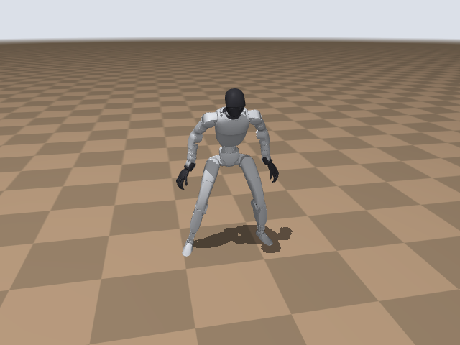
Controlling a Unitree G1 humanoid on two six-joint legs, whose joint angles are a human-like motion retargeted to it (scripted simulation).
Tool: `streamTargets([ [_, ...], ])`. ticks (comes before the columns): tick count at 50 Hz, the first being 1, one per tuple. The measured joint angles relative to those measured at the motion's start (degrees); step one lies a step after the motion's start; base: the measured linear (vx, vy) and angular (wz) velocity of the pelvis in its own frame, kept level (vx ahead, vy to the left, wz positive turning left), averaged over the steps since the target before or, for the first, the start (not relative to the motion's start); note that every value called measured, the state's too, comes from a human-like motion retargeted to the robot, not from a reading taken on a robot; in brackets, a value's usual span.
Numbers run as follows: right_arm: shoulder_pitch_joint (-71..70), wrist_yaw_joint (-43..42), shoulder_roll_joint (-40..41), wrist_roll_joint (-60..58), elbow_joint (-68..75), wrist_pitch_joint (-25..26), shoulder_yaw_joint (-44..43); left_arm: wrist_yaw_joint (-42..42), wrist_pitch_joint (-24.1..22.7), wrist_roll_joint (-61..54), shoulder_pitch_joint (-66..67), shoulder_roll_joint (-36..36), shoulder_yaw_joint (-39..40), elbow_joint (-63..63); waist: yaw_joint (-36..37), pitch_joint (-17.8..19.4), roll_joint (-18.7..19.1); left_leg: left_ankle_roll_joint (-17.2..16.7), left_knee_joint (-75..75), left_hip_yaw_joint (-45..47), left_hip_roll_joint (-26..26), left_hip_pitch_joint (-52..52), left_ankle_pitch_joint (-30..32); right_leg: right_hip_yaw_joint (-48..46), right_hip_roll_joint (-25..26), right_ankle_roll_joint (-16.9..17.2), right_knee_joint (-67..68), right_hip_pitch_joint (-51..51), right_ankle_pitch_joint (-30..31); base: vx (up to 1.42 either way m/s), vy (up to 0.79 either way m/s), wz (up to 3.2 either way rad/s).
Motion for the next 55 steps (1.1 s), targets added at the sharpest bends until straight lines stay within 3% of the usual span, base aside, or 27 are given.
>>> streamTargets([
  [4,1.16,-1.17,-0.42,-0.79,4.04,1.32,-1.39,0.81,0.81,1.56,-2.83,2.14,-4.77,-1.24,0.61,0.00,2.30,-3.50,2.63,0.82,-4.06,-2.04,-0.41,-2.57,-3.71,-4.39,5.46,-0.76,-6.82,0.01,0.60,0.61],
  [8,-0.86,-1.08,-1.12,-2.32,4.86,1.46,-2.23,1.91,1.34,-2.80,-2.17,0.93,-2.09,-0.24,1.43,0.00,4.63,-1.79,-2.22,2.93,-7.49,0.49,-0.16,-5.49,-0.68,-4.88,21.09,-6.42,-14.86,0.02,0.52,0.05],
  [10,-2.70,-0.16,-1.82,-3.89,3.68,1.13,-1.16,1.05,1.17,-5.54,-0.98,-0.71,0.68,1.89,1.39,0.00,4.31,-2.45,-0.76,4.94,-8.98,0.25,-0.05,-5.41,3.45,-1.94,24.03,-8.18,-15.40,0.05,0.40,-0.22],
  [12,-5.11,-1.16,-2.13,-4.60,1.60,-1.98,1.95,-0.48,-0.55,-4.61,0.91,-1.35,3.45,4.28,0.62,0.00,2.70,-5.40,11.36,6.04,-8.87,-4.70,-1.09,-5.49,6.26,0.85,19.05,-7.08,-12.45,0.09,0.36,-0.28],
  [13,-6.81,-1.76,-2.24,-4.62,1.10,-2.67,3.68,-0.96,-0.46,-3.33,1.70,-1.15,4.19,5.06,0.60,0.00,1.89,-7.43,16.75,5.27,-9.08,-7.16,-0.76,-5.62,6.53,-0.12,15.56,-5.82,-11.67,0.04,0.37,-0.26],
  [15,-10.73,-1.28,-2.78,-4.14,1.12,-0.39,6.39,-2.11,2.32,-1.19,2.20,-0.27,3.88,6.04,0.18,0.00,0.85,-9.65,23.18,1.94,-10.84,-10.44,-0.73,-4.58,4.64,-5.19,12.95,-4.90,-11.03,-0.03,0.41,-0.01],
  [17,-13.50,-1.54,-3.25,-4.78,1.10,0.22,7.72,-2.23,3.13,1.65,2.74,0.16,2.97,6.31,-0.73,0.00,0.47,-8.48,30.33,2.16,-8.39,-13.04,-4.38,-2.59,2.06,-3.90,16.40,-6.99,-9.30,-0.01,0.45,0.14],
  [19,-15.99,-2.11,-3.36,-4.87,1.81,0.39,8.53,-2.53,3.76,4.90,3.01,0.31,2.66,6.37,-0.65,0.00,0.25,-5.44,34.56,4.73,-2.42,-13.69,-8.33,-1.30,1.10,-2.78,15.34,-6.99,-8.70,0.01,0.47,-0.34],
  [22,-17.59,-2.47,-3.30,-4.16,3.20,0.89,7.86,-3.78,4.40,7.30,3.03,0.64,1.77,5.94,0.71,0.00,0.74,-2.69,28.77,5.15,3.52,-11.07,-11.42,0.45,1.55,-2.97,9.69,-5.41,-5.83,-0.02,0.53,-0.67],
  [25,-15.14,-2.70,-2.73,-3.80,2.91,1.62,4.24,-3.40,4.50,7.44,2.30,1.39,-0.05,6.00,0.42,0.00,1.36,-3.30,8.42,1.94,2.10,-4.23,-6.26,0.36,0.63,-0.38,4.65,-3.14,-2.13,-0.01,0.59,-0.22],
  [26,-13.59,-2.87,-2.30,-3.14,2.70,1.76,2.86,-3.30,4.73,7.45,1.72,1.85,-0.75,6.14,0.35,0.00,1.38,-3.64,5.76,1.46,1.35,-3.22,-4.00,-0.33,-0.24,-0.88,4.12,-2.62,-3.01,0.00,0.59,-0.01],
  [28,-10.25,-3.00,-1.34,-1.40,2.71,2.07,0.22,-3.49,5.27,6.81,0.17,2.80,-2.07,6.28,0.17,0.00,1.09,-5.06,6.20,1.81,0.09,-3.66,-2.12,-1.18,-2.37,-2.57,4.36,-2.12,-6.33,0.01,0.59,0.16],
  [30,-6.32,-3.46,0.02,0.11,3.03,-0.88,-1.32,-4.10,4.05,6.88,-1.03,3.00,-1.53,6.32,0.33,0.00,1.60,-7.35,14.69,2.68,1.35,-7.37,-4.06,-0.39,-2.94,-4.60,12.14,-4.83,-12.40,0.04,0.57,0.32],
  [32,-4.18,-1.57,0.54,1.71,5.57,3.25,-3.62,-3.81,6.22,1.42,-3.64,3.17,-1.99,5.46,-0.21,0.00,1.85,-6.00,7.17,2.95,-3.88,-4.57,-2.57,0.26,-3.58,-5.17,12.00,-4.25,-12.64,-0.07,0.56,0.68],
  [35,-2.37,0.06,1.55,0.43,8.74,0.84,-2.91,-4.75,4.87,-0.18,-3.50,0.52,2.68,5.18,-0.03,0.00,3.67,-2.88,11.95,4.02,-3.86,-6.18,-4.57,-1.11,0.47,-5.18,25.21,-8.32,-16.81,0.05,0.47,-0.02],
  [37,-3.28,1.08,2.21,-0.88,11.38,0.55,-1.79,-5.56,4.45,-0.98,-2.82,-1.27,4.93,5.51,0.66,0.00,3.82,-2.72,10.66,5.84,-4.60,-5.03,-4.32,-3.01,4.60,-3.58,27.96,-8.71,-17.87,0.04,0.38,-0.42],
  [40,-5.32,1.95,3.86,-1.60,13.15,0.01,0.18,-8.00,3.35,-1.59,-0.71,-2.83,6.99,6.45,1.20,0.00,1.20,-5.44,10.22,9.10,-7.28,-3.49,-3.21,-5.81,7.98,-0.44,20.47,-5.48,-14.97,0.02,0.32,-0.40],
  [43,-6.82,2.95,5.38,-0.43,11.04,-0.71,2.67,-11.21,2.96,-1.99,2.20,-3.03,8.84,7.85,1.61,0.00,-2.44,-12.07,20.48,8.32,-7.54,-6.35,-1.59,-5.70,5.99,-4.68,14.69,-2.51,-12.11,0.03,0.30,-0.37],
  [44,-7.12,3.32,5.45,-0.62,9.83,-0.85,3.11,-11.76,2.74,-2.51,3.00,-3.21,9.32,8.28,1.16,0.00,-2.93,-12.77,24.85,8.09,-6.32,-7.48,-2.07,-4.99,4.83,-5.23,16.29,-3.02,-11.70,0.03,0.35,0.03],
  [45,-7.36,3.64,5.41,-1.06,8.53,-0.96,3.41,-12.09,2.43,-3.11,3.76,-3.44,9.79,8.68,0.49,0.00,-3.26,-12.78,29.30,8.08,-4.75,-8.57,-2.94,-4.18,3.62,-4.92,18.35,-3.76,-11.18,0.02,0.37,0.21],
  [50,-8.65,2.05,3.72,-4.04,6.09,-0.96,4.32,-9.39,2.50,0.95,4.75,-4.39,9.47,9.40,1.35,0.00,-3.25,-6.13,40.97,8.51,6.23,-9.55,-11.14,-1.61,1.59,-3.79,17.41,-3.88,-10.85,-0.02,0.40,-0.21],
  [53,-9.22,0.55,3.28,-4.78,9.16,-0.77,4.69,-6.74,3.21,4.58,3.55,-4.43,7.32,9.74,2.37,0.00,-2.20,-4.25,30.16,3.93,5.81,-6.93,-12.44,-0.87,1.42,-2.54,13.68,-2.88,-8.03,-0.07,0.49,-0.30],
  [55,-9.31,0.17,3.38,-4.99,12.05,-0.46,4.73,-5.60,3.91,6.01,2.36,-4.25,6.21,10.24,2.62,0.00,-0.95,-4.59,16.69,1.08,4.50,-2.69,-8.31,-2.45,0.95,-2.65,11.60,-1.27,-9.90,-0.06,0.54,-0.11],
])
